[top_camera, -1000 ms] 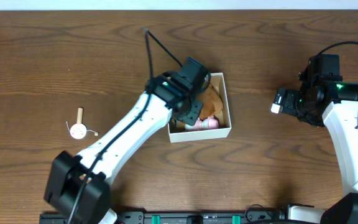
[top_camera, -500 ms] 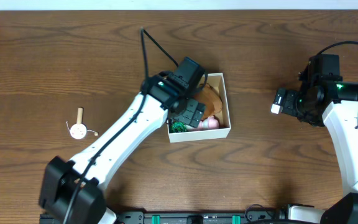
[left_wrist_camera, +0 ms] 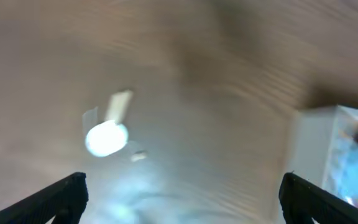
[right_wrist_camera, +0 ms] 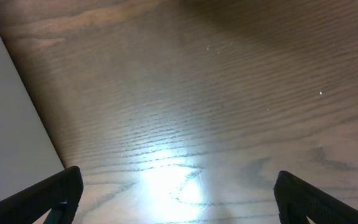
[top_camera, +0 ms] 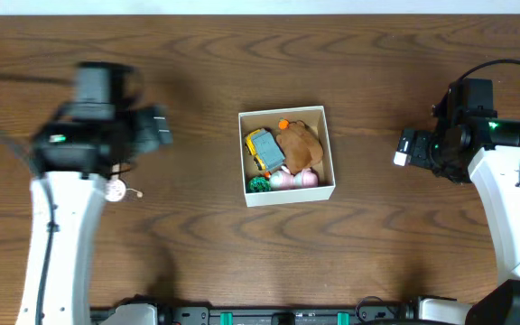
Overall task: Pack container
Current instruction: 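Grasp the white rattle drum by its wooden handle with the left gripper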
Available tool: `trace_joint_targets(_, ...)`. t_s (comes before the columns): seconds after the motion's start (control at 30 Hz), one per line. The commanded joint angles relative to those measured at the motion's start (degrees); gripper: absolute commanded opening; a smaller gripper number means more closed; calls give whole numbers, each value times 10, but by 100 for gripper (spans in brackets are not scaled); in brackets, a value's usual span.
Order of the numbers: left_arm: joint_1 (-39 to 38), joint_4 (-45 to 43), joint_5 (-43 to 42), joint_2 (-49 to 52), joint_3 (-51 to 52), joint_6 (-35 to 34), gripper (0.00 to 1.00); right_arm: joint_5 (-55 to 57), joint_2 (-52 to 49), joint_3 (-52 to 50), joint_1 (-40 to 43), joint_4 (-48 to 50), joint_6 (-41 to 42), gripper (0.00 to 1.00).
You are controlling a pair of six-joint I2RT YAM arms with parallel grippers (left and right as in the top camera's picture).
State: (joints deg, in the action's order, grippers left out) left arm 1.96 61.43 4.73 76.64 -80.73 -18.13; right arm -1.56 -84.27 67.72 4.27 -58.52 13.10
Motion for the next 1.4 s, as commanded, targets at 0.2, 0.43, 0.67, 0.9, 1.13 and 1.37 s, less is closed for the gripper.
trace_joint_targets(0.2, 192, -30, -54, 60, 78, -57, 98, -2, -2, -3, 2, 1, -12, 99)
trace_joint_targets(0.43, 195, -86, -54, 134, 146, -58, 98, -2, -2, -3, 2, 4, -28, 99)
trace_joint_targets(0.67, 195, -164, -54, 178, 211, -57, 98, -2, -2, -3, 2, 0, -29, 99)
trace_joint_targets(0.9, 195, -201, -54, 215, 231, -51, 98, -2, -2, -3, 2, -8, -29, 99)
trace_joint_targets(1.13, 195, -222, -54, 243, 232, -42, 98, -2, -2, -3, 2, -19, -29, 99)
trace_joint_targets(1.37, 186, -277, -54, 238, 231, 60, 98, -2, -2, -3, 2, -26, -29, 99)
